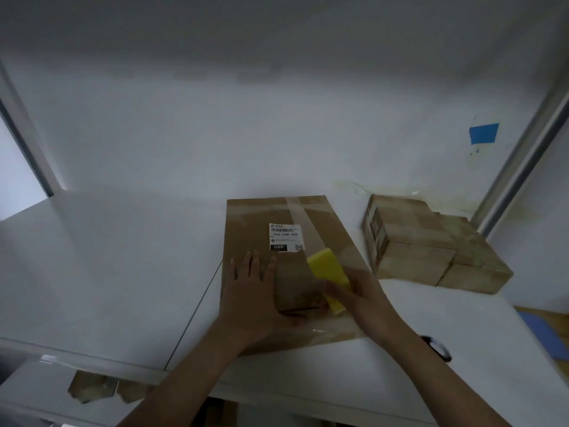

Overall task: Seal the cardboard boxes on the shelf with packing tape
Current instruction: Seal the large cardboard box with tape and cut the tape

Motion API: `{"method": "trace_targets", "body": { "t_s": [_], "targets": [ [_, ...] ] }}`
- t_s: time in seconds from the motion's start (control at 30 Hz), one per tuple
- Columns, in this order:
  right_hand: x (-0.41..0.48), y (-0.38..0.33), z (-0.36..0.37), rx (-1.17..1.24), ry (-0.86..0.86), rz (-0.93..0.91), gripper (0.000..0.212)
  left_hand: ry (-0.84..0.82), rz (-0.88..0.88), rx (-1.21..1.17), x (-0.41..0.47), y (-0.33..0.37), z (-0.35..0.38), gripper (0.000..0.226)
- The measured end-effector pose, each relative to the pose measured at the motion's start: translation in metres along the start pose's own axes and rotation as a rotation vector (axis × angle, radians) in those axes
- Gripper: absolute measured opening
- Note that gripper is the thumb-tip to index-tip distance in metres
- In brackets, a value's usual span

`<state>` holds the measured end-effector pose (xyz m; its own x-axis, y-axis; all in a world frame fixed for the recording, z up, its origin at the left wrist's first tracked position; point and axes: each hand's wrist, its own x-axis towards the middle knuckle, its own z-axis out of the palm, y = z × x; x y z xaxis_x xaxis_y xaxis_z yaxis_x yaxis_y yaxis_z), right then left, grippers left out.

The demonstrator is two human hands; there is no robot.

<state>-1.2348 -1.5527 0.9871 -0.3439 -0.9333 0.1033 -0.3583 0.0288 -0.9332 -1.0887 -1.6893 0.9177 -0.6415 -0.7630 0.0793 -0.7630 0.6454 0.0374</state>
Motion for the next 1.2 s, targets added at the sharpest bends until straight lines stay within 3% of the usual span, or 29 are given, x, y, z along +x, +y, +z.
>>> {"method": "trace_targets", "body": {
  "t_s": [0.13, 0.23, 0.5, 0.63, 0.73, 0.87, 1.2],
  "targets": [
    [0.000, 0.001, 0.000, 0.024, 0.039, -0.008, 0.035, -0.011, -0.015, -0.009, -0.003, 0.003, -0.003, 0.149],
    [0.002, -0.004, 0.002, 0.115, 0.014, 0.056, 0.030, -0.026, -0.012, -0.004, -0.003, 0.003, -0.004, 0.158],
    [-0.010, -0.016, 0.002, 0.417, 0.046, 0.366, 0.035, -0.010, -0.006, -0.003, -0.001, 0.002, -0.003, 0.161],
    [-0.023, -0.021, 0.010, 0.405, -0.051, 0.578, 0.032, -0.029, -0.013, -0.001, -0.001, 0.002, -0.003, 0.162],
    [-0.034, -0.016, 0.016, 0.291, -0.064, 0.612, 0.045, -0.019, -0.017, 0.011, -0.001, 0.002, -0.003, 0.161],
    [-0.039, -0.013, 0.009, 0.434, -0.058, 0.628, 0.028, -0.010, -0.019, 0.037, 0.000, 0.003, -0.002, 0.162],
    [-0.037, -0.032, -0.003, 0.385, -0.086, 0.568, 0.033, -0.052, -0.022, 0.002, -0.001, 0.003, -0.004, 0.164]
  ]
}}
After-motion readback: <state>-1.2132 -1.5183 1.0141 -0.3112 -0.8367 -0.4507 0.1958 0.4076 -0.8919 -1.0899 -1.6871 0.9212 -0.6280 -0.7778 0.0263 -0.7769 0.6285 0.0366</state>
